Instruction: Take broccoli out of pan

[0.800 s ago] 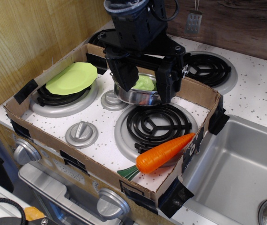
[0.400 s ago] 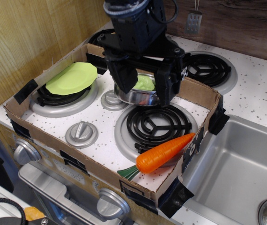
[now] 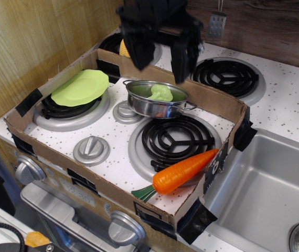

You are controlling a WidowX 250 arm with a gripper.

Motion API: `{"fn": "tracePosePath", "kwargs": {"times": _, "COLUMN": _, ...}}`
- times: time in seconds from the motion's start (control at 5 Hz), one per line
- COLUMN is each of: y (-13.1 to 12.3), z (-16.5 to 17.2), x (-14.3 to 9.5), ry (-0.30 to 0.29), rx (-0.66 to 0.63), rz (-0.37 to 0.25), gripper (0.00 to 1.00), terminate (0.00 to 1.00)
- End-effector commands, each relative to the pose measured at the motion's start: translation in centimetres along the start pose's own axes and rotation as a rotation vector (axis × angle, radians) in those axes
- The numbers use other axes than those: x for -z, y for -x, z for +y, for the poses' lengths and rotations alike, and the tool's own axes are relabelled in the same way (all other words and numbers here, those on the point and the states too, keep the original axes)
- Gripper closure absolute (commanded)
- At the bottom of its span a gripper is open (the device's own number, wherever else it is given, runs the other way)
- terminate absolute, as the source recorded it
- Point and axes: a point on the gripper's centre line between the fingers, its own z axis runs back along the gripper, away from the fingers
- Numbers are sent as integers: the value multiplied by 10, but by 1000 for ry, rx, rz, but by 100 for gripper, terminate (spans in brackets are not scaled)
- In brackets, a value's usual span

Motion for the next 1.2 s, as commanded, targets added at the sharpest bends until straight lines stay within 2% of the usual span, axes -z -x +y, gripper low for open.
{"fn": "tracePosePath", "kwargs": {"times": 0.0, "y": -27, "z": 32, "x": 0, "ry": -34, "rx": -125, "rz": -23, "gripper": 0, "terminate": 0}}
{"fn": "tracePosePath", "kwargs": {"times": 0.2, "y": -39, "z": 45, "x": 11, "ry": -68, "rx": -176, "rz": -47, "gripper": 0, "terminate": 0}}
{"fn": "tracePosePath", "kwargs": {"times": 0.6, "y": -54, "z": 54, "x": 39, "ry": -45, "rx": -220, "rz": -79, "gripper": 0, "terminate": 0}}
{"fn": "tracePosePath", "kwargs": {"times": 1.0, "y": -71, "z": 68, "x": 60, "ry": -4, "rx": -249, "rz": -74, "gripper": 0, "terminate": 0}}
